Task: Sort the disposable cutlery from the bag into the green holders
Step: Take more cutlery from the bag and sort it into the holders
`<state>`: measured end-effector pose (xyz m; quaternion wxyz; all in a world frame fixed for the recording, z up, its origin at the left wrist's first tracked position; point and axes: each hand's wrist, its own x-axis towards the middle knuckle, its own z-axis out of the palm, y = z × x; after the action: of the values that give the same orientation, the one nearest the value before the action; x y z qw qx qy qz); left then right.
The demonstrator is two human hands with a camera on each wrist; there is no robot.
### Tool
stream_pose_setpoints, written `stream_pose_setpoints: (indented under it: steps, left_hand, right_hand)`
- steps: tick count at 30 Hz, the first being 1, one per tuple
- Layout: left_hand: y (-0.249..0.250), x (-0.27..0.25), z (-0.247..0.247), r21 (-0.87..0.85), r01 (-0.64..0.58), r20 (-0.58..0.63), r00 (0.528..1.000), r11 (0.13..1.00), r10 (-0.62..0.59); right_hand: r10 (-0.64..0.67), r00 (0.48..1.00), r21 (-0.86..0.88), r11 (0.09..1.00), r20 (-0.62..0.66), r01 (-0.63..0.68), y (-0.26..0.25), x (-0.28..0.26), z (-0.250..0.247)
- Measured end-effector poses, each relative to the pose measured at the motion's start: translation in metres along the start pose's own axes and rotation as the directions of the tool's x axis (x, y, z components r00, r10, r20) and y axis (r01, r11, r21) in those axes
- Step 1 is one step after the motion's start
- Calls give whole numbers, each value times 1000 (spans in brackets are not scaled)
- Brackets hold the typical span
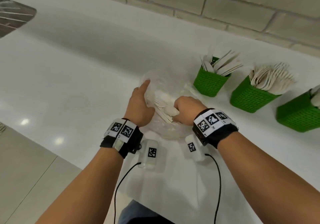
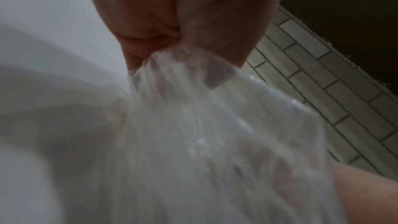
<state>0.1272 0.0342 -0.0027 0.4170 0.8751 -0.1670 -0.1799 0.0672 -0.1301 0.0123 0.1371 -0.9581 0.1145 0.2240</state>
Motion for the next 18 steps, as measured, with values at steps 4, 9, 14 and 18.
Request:
stream_pose_setpoints:
  steps: [4,9,14,18]
  left_hand:
    - [-3,5,3,-5,-37,3,999,999,37]
    - [-1,6,6,-151,-108,75,990,983,120]
    - [-6,11,-2,-224,-50,24,998,973,57]
    - [-13,11,3,-135,-51,-31,998,990,48]
  right_hand:
    - [-59,997,178,983,52,49,4,-6,-2]
    - [-21,1000,58,998,-13,22,-14,-5,15]
    - [11,999,177,984,-50,-2,-9,0,16]
    - [-69,992,288,953,-101,96,-8,-2,22]
